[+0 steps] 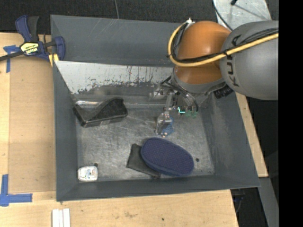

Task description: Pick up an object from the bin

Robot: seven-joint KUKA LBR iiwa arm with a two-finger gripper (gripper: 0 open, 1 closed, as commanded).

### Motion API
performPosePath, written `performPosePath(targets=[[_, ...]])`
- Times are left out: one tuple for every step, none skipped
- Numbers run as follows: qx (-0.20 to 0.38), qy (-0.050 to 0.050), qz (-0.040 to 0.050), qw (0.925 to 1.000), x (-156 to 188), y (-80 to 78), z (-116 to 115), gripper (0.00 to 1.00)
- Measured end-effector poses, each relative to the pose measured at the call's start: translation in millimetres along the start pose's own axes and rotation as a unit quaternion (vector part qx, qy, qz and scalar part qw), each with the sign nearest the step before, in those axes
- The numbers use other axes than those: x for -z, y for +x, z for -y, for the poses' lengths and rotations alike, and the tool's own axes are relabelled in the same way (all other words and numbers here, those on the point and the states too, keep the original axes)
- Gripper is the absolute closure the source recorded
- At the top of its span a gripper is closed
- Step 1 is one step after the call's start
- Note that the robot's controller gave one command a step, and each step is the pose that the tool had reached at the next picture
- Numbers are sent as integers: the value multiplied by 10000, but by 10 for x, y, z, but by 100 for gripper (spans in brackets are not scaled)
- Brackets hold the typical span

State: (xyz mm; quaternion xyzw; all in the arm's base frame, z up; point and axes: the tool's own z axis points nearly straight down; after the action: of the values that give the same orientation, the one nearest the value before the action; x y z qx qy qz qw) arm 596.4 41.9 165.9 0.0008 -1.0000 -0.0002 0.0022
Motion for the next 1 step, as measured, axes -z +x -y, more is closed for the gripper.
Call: performPosePath(targets=[[538,-14,81,9985,-924,-36,580,0]])
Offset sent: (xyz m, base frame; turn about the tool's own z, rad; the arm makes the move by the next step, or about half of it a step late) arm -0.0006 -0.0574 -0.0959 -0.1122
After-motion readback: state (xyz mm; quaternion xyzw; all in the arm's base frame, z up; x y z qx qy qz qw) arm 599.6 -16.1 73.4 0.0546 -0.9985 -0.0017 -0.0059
